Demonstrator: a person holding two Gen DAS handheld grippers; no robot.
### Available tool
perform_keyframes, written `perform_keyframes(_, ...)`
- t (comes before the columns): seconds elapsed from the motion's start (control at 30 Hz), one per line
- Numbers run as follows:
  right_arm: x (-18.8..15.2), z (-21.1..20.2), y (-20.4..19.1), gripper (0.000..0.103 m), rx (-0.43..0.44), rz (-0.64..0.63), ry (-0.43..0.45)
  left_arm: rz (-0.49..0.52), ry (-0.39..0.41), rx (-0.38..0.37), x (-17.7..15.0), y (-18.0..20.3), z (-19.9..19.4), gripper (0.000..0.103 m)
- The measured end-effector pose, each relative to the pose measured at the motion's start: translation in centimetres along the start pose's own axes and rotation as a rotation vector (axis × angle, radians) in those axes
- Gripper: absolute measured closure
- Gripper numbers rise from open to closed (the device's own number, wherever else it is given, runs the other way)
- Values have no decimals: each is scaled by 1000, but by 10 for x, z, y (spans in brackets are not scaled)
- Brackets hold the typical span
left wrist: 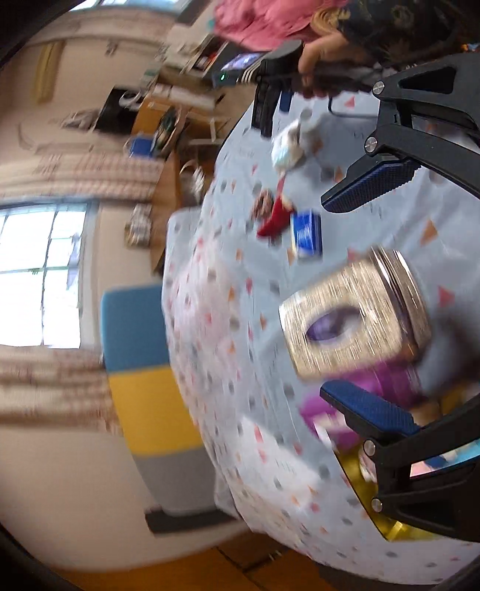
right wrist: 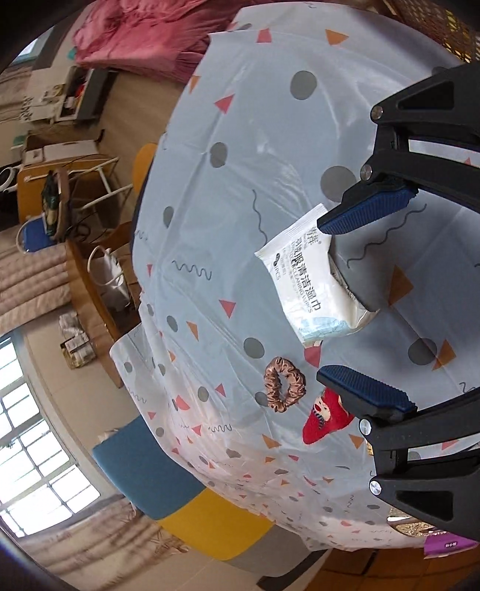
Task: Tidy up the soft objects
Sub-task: 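Grasp the blue Tempo tissue pack with the left tool while the right tool approaches the brown scrunchie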
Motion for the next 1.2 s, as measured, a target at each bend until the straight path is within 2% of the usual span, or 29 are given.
perform_keyframes(0.07,0,1,2,28,16,18,-14,6,-57,-50,12,20,27,10)
perform_keyframes(0.17,0,-1,5,28,39,37,-17,20,-109,-69,23,45,62,10)
perform_keyframes(0.2,1,-1,6,28,47,41,-16,29,-149,-65,28,55,81,10)
perform_keyframes(0.3,2,-3,7,28,71,53,-20,6,-221,-91,33,70,121,10)
perform_keyframes(0.47,3,-4,10,28,108,76,-21,-36,-339,-38,26,73,190,10)
perform_keyframes(0.7,2,-1,4,28,151,67,-45,-43,-414,29,16,68,251,10)
perform_keyframes(0.8,0,-2,1,28,158,54,-49,-56,-421,56,13,63,268,10)
perform_keyframes(0.83,0,-1,0,28,159,50,-50,-60,-425,55,13,62,271,12)
perform_keyframes(0.9,0,-2,0,28,158,47,-48,-67,-438,26,10,63,278,34)
perform_keyframes(0.93,0,-2,0,28,156,47,-46,-63,-447,11,10,65,282,38)
perform_keyframes(1.03,0,0,0,28,144,42,-49,-23,-404,-10,6,74,273,49)
perform_keyframes(1.07,0,0,0,28,144,42,-52,-14,-395,-19,4,77,270,61)
perform_keyframes(1.13,1,0,4,28,150,60,-53,13,-381,-45,-1,84,261,75)
perform_keyframes(1.2,5,-4,13,28,151,105,-28,43,-373,-56,-7,92,256,75)
Point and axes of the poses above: each gripper's, at about its wrist camera, not at the fingertips, and z roughly the way its jaws point, y to its right, x to its top, the point moved 1 cm from there along z, roughly the way its jaws point, and after that the axes turned 6 degrees about -x, right-handed, at the moved point
